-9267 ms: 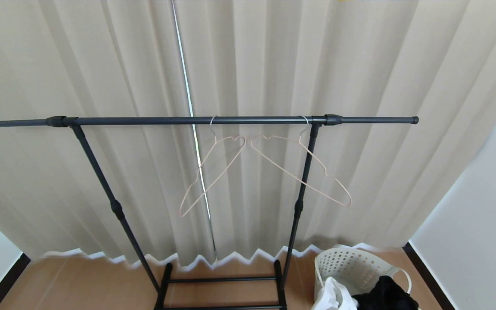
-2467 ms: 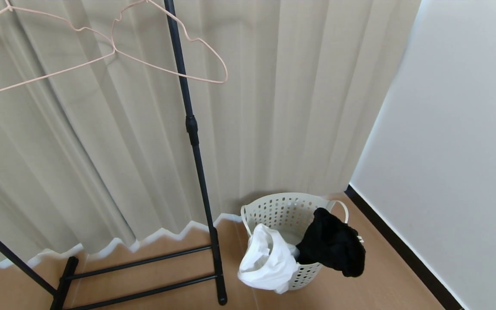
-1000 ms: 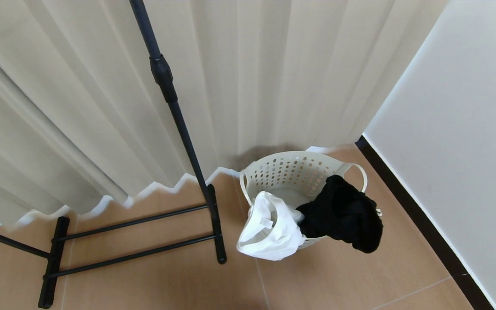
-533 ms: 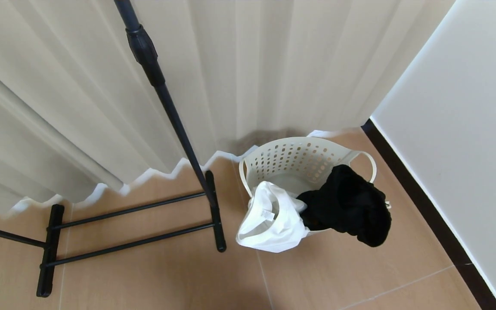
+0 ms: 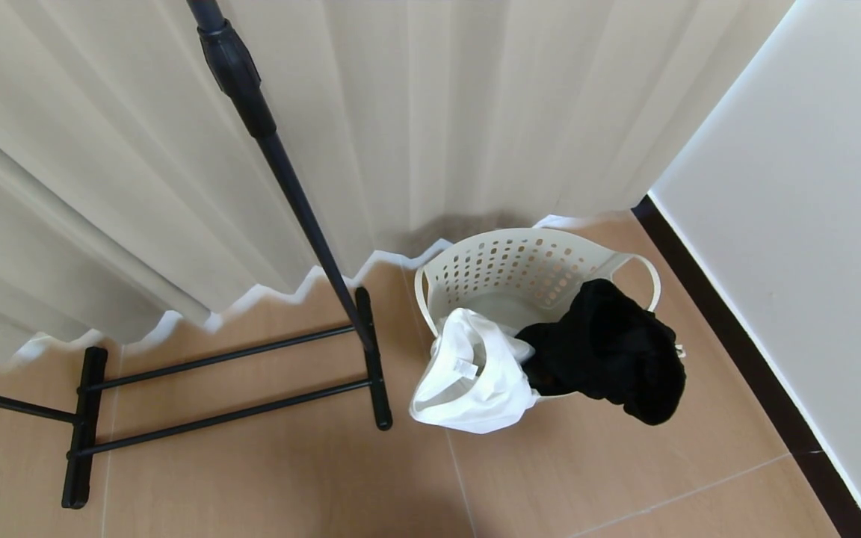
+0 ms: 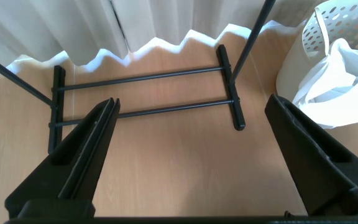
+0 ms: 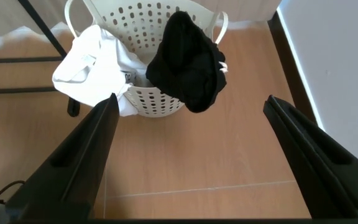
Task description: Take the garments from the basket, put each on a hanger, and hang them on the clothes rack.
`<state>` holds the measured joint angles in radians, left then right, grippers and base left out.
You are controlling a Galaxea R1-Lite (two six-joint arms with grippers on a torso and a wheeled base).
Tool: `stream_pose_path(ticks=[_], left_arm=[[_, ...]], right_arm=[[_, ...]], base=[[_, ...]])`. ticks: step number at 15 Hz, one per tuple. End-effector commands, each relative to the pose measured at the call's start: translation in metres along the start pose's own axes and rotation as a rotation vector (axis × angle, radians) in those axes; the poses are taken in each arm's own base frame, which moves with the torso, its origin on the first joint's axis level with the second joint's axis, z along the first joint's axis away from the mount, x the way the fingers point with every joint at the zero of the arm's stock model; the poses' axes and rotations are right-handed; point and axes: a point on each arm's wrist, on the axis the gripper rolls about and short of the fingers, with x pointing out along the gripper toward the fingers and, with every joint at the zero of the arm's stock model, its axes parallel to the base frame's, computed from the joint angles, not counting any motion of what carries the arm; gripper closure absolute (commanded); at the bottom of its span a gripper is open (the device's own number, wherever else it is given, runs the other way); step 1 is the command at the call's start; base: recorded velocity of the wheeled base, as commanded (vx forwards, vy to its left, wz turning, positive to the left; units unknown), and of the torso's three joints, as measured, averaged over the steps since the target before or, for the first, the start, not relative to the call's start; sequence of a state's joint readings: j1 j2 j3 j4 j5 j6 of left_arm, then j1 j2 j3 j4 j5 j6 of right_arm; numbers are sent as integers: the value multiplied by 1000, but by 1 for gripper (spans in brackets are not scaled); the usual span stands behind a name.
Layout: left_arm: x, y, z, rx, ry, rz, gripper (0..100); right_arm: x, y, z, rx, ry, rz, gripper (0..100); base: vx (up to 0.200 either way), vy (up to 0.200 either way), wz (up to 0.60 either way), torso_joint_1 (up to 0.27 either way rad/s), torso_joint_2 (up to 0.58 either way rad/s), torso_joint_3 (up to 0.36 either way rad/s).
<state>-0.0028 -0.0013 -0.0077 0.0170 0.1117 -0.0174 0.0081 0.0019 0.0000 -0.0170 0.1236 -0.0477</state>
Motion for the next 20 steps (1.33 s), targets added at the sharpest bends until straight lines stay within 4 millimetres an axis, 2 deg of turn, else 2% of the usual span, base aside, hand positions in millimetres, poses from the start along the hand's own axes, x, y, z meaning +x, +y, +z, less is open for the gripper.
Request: stream_pose_path(ticks=[1,3,4,6,8,11,14,16,18,19,20], left_arm=[[0,0,0,-1,1,2,0],[0,0,0,-1,1,0,0],[0,0,0,-1,1,3,0],[0,0,0,-1,1,0,0],[0,0,0,-1,1,2,0],[0,0,0,-1,1,2,0],[0,0,0,-1,1,2,0],[0,0,0,-1,1,0,0],[0,0,0,-1,1,2,0],[0,0,0,-1,1,3,0],[0,0,0,-1,1,2,0]], right_arm=[[4,0,0,0,64,-1,0],[13,-1,1,-35,199,-7,0],[19,-3,8,-95,249,13,0],[46,-7,31,-141,368,74,0],[93,-8,55,-212,444,194,0],[169,1,74,-408,546,304,0],[269,6,84,-808,572,352,0],[334,10,81,-936,587,313,0],[377,12,77,-989,579,285,0],[421,16,62,-1026,590,240,0],[437,17,55,-1034,601,212,0]], base=[[0,0,0,0,0,0],[0,0,0,0,0,0],[0,0,0,0,0,0],[0,0,0,0,0,0],[0,0,0,0,0,0],[0,0,0,0,0,0],[0,0,0,0,0,0],[0,0,0,0,0,0],[0,0,0,0,0,0],[0,0,0,0,0,0],[0,0,0,0,0,0]])
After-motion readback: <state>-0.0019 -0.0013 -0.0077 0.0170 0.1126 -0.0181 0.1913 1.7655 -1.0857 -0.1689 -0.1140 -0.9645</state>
